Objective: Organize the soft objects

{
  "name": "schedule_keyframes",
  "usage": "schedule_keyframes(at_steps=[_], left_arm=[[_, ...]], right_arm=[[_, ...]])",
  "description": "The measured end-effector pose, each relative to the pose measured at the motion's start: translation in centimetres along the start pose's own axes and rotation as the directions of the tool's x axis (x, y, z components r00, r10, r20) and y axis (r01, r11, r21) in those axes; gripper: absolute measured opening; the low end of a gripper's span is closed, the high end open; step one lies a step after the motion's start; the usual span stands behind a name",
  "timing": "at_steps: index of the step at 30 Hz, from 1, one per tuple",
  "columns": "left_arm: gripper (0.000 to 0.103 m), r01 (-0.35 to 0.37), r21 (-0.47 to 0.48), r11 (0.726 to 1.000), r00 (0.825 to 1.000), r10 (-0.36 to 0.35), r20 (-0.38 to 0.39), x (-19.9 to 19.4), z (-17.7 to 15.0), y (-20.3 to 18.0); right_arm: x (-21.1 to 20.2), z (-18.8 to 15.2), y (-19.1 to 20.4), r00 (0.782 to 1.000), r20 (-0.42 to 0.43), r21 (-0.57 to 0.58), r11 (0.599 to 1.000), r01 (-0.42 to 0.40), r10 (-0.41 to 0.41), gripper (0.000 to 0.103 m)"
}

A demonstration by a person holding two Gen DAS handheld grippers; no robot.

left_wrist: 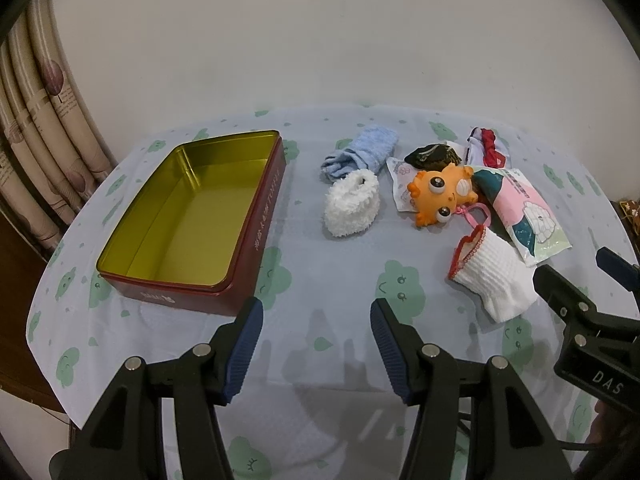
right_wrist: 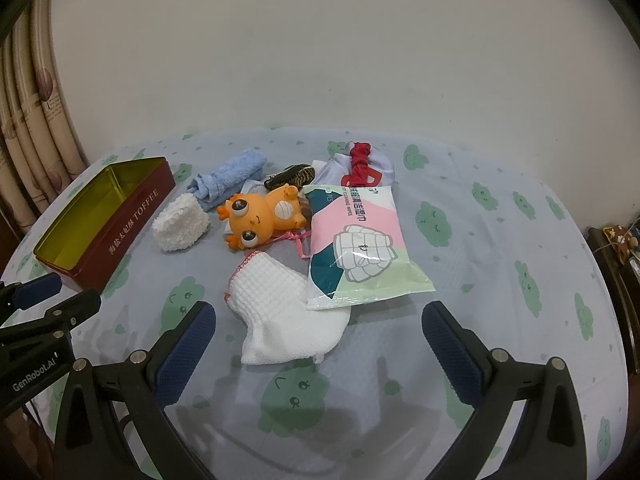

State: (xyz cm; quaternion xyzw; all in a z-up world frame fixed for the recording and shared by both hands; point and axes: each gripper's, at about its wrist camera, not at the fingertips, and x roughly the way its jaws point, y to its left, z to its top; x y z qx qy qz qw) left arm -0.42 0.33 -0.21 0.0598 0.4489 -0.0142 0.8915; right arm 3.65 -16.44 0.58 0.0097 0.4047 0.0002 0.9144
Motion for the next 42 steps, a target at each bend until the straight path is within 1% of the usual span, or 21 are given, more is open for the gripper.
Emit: schedule_keyframes(at_steps=[34,42], left_arm=[[0.057,-0.004,-0.019,1.0,1.0,0.004,-0.007,0.55,0.31,0.47],[0.057,-0.002,-0.018,1.0,1.0,0.002,-0.006,0.44,-0.05,0.62]], right_arm=[[0.1,-0.26,-0.03,1.0,-0.005,-0.003,1.0,0.001,-0.001,0.103],[0.19,-0.41,-0.23,1.0,-0.008,-0.001,1.0,-0.003,0.003,0.103]])
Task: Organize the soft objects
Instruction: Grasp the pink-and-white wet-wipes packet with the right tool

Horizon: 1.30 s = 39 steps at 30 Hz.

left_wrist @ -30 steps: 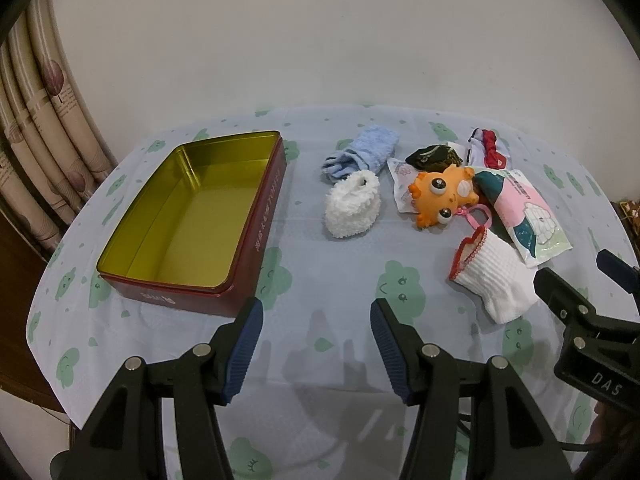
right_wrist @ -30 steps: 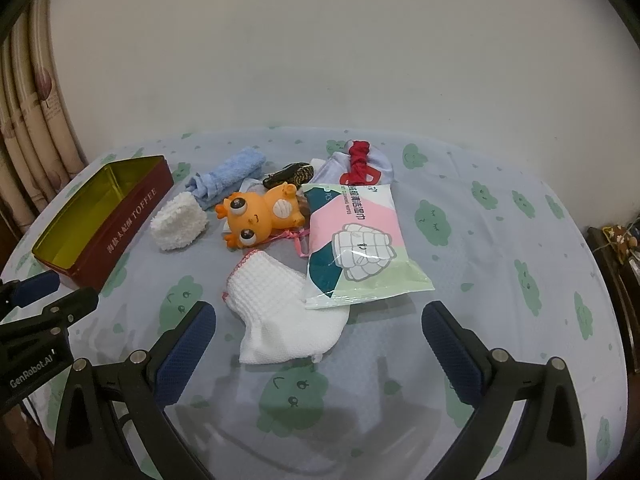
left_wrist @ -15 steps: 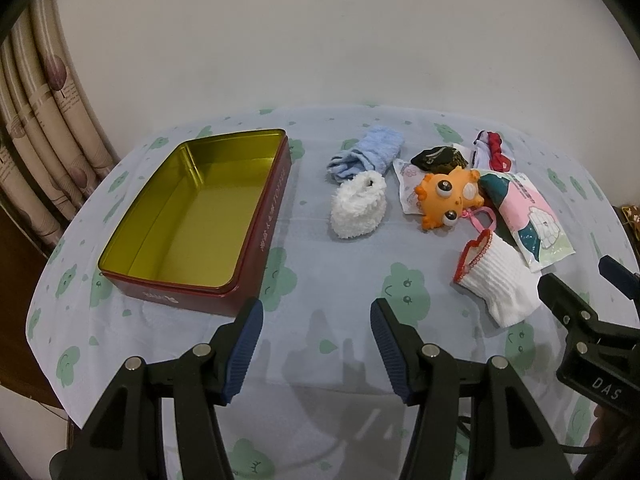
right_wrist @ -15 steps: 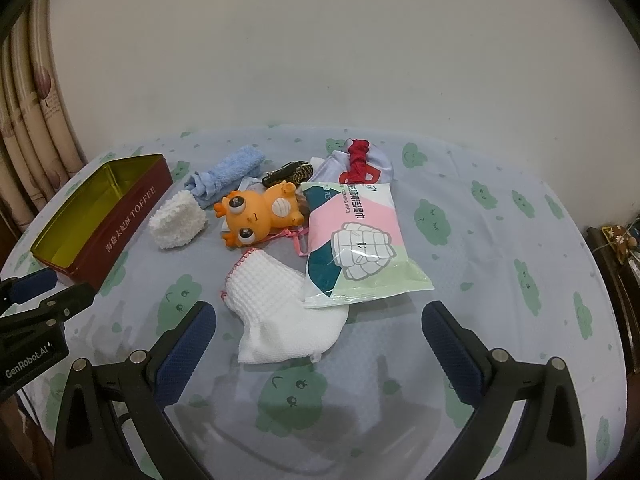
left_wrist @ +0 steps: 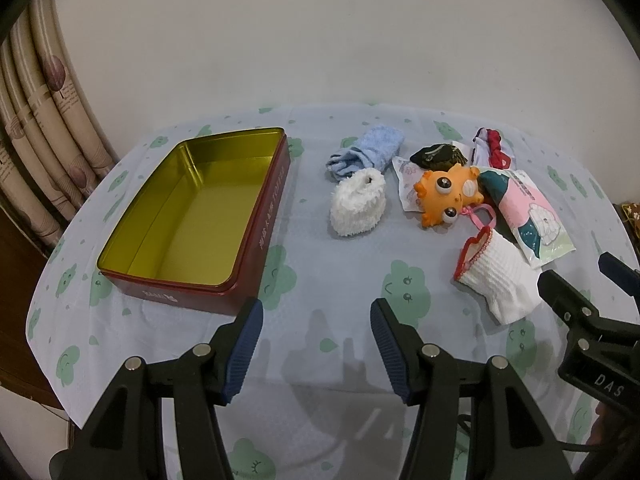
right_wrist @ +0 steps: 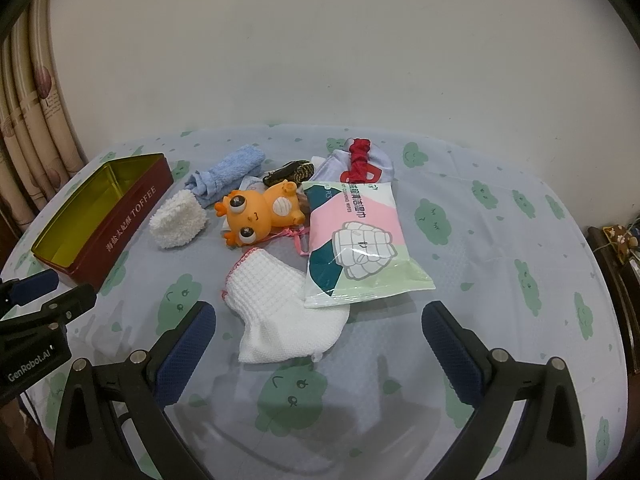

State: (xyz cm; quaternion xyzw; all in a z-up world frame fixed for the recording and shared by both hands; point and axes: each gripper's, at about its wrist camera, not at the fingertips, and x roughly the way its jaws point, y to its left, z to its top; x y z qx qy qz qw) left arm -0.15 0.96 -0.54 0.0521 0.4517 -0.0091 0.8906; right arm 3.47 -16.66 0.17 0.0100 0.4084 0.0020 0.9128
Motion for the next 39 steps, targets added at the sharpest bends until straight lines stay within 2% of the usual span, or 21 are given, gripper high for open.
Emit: schedule_keyframes(at_steps=[10,17,21,26,35,38,39], left_arm=[[0.057,0.005,0.017,1.0,1.0,-0.005,-0.001,0.7,-0.5,0.1],[0.057,0.013,0.047,0.999,1.0,-0.013,-0.008,2.2,-0.2,0.7],[0.057,0.022,0.051,0.998,1.0,-0.021,-0.015,3.1,0.3,0.9],[0.057,0.038,0.069,0.997,0.999,-0.038,-0.011,3.8,0.9,1.0],[0.057,0.078,0.107,0.991,0.997,-0.077,-0.012,4.9,3.0,0.8],[0.057,0.1,0.104,0.99,0.995,-0.099,-0.019,5.4,3.8,0.8],[0.057,0.101,0.107,0.989,0.995,-0.1,-0.016,5.5,4.1,0.7]], right_arm=[[0.3,0.5,-0.8,1.0,0.005,0.003,1.0,0.005,-0.005,0.103],[1.4,1.8,-3.1,1.0,-0.024,0.063,0.998,0.011,-0.01,0.103],[3.3,3.1,-3.6,0.998,-0.065,0.058,0.998,0.026,-0.023,0.103],[6.5,4.6,-3.2,0.99,-0.139,0.036,0.999,0.004,0.001,0.103],[10.5,6.0,-3.9,0.982,-0.188,0.026,0.999,0.04,-0.035,0.103],[11.0,5.9,-4.1,0.982,-0.183,0.024,0.999,0.041,-0.036,0.094],[11.1,5.9,-4.1,0.983,-0.182,0.028,0.999,0.029,-0.023,0.08]])
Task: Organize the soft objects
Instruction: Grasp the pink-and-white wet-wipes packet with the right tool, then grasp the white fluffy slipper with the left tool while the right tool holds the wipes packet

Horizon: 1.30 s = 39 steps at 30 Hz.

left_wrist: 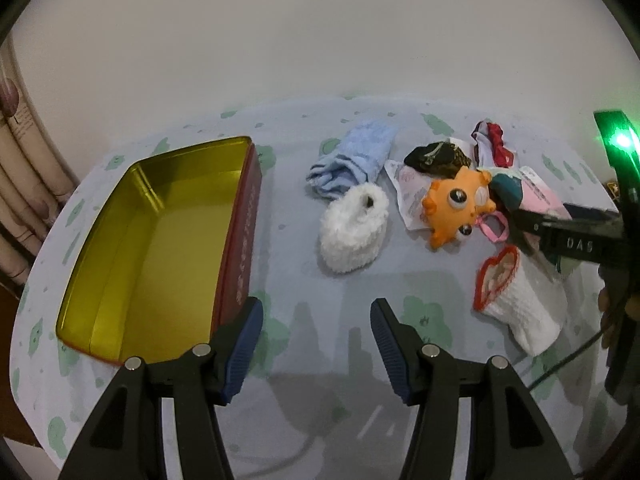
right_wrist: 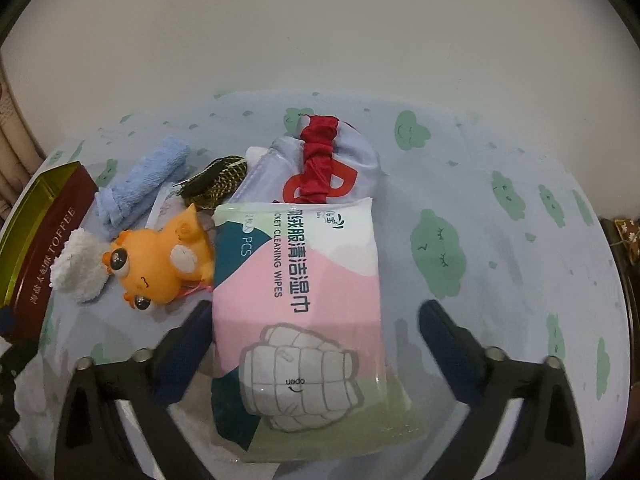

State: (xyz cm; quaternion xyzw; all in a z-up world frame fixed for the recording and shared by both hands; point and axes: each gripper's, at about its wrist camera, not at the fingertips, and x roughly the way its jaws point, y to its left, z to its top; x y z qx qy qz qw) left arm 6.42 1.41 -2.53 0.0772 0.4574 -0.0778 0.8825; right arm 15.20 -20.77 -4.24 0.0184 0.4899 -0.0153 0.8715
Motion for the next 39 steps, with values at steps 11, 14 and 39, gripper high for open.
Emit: schedule_keyframes(at_steps=[11,14,39], left_arm=[[0.057,0.09,0.086,0.992,0.996,-0.092,0.018,0.6,2.7,-0.6],[0.057,0.114,0.1,0.988,0.993,-0.115,0.002,1.2,3.6,-1.0],[0.038,0.18,0.027,0.983,0.977,-0.176,-0.12,7.9,6.1,-1.6]], right_arm=[[-1.6,-1.9,-1.9,0.998,0.053,0.046,0.998,-0.042,0.04,0.065],[-2.3,-2.8,-3.0,0.998,0.05,0.073,0.997,-0.038,0.034,0.064],[-3.8,-4.3,-4.1,0.995,0.056,0.097,0.992,-0.086,0.08,0.064]])
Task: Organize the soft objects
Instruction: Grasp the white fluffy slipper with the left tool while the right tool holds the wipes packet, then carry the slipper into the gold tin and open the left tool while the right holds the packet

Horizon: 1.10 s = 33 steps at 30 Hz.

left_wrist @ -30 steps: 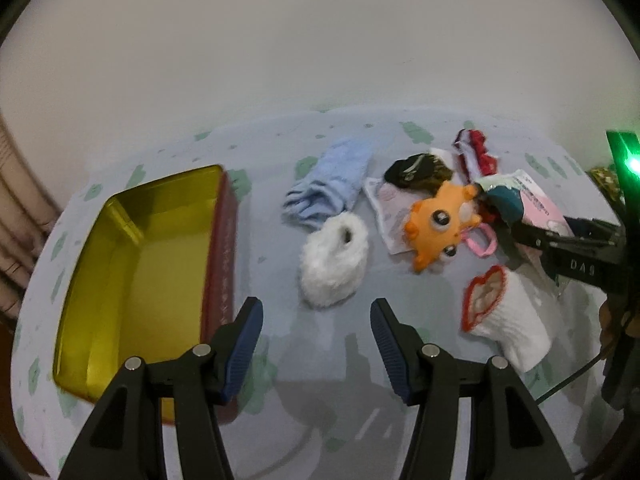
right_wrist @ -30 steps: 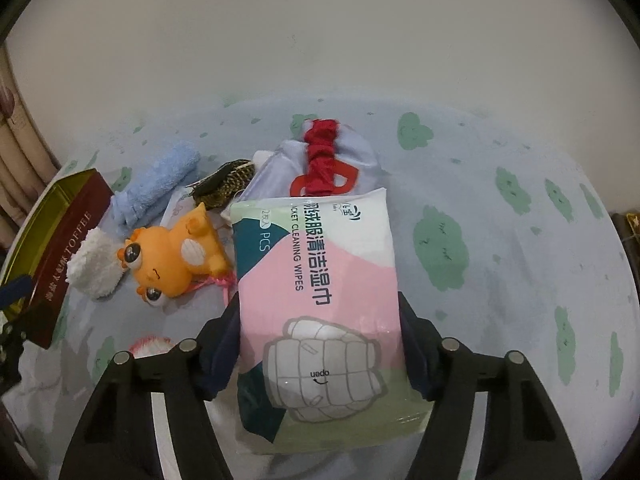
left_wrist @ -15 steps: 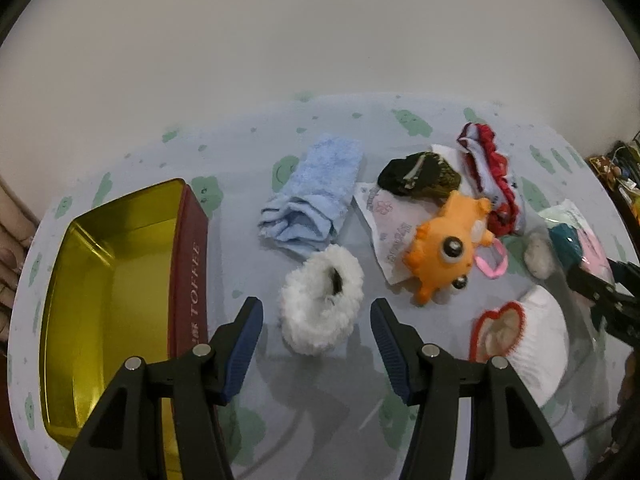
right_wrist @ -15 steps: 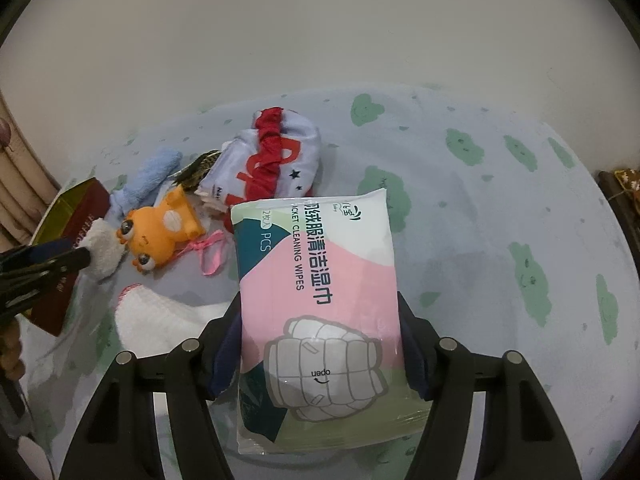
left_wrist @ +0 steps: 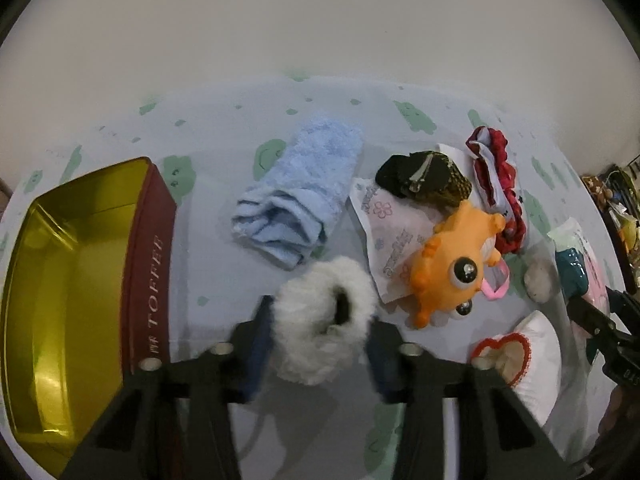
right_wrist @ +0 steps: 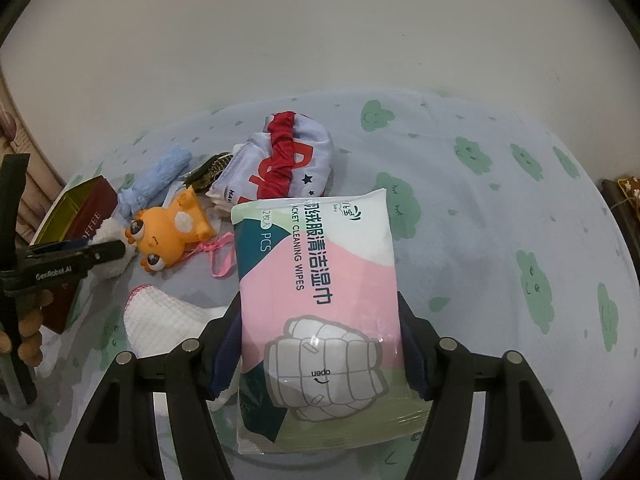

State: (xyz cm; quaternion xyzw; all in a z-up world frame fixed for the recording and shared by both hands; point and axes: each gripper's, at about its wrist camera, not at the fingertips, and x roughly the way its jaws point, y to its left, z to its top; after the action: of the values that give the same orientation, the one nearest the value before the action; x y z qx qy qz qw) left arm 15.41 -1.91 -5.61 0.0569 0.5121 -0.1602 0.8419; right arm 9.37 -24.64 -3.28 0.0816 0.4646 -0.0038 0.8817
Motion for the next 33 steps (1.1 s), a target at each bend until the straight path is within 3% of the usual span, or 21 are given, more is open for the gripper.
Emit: schedule_keyframes(at_steps=[8,17,26,33], left_arm=[[0.032,-0.003,-0.028,1.0,0.999,0.005,0.052,-2.7,0.1,0.2],[0.032,-0.093,-0.053,0.994,0.984,0.1,0.146,-8.4,0.2,3.4],[0.032,-0.231,-0.157,0.96,0.961,0.251,0.117,-9.5,-1.7,11.0],[0.032,-0.289,-0.195,0.937,0.951,0.305,0.058,-8.1,-3.3,14.9]], right_arm=[[-0.5,0.0,0.0,1.0,0.018,-0.011,1.0,0.01,-0.01,0.064],[-1.1,0.0,0.5,0.999,0.049,-0.024,0.999,0.021,-0.02,0.064],[-1.9,-0.2,1.0,0.997,0.074,-0.025,0.999,0.021,-0.019,0.064],[-1.9,-0.4,1.4,0.998,0.062,-0.023,0.999,0.034,-0.033,0.064]])
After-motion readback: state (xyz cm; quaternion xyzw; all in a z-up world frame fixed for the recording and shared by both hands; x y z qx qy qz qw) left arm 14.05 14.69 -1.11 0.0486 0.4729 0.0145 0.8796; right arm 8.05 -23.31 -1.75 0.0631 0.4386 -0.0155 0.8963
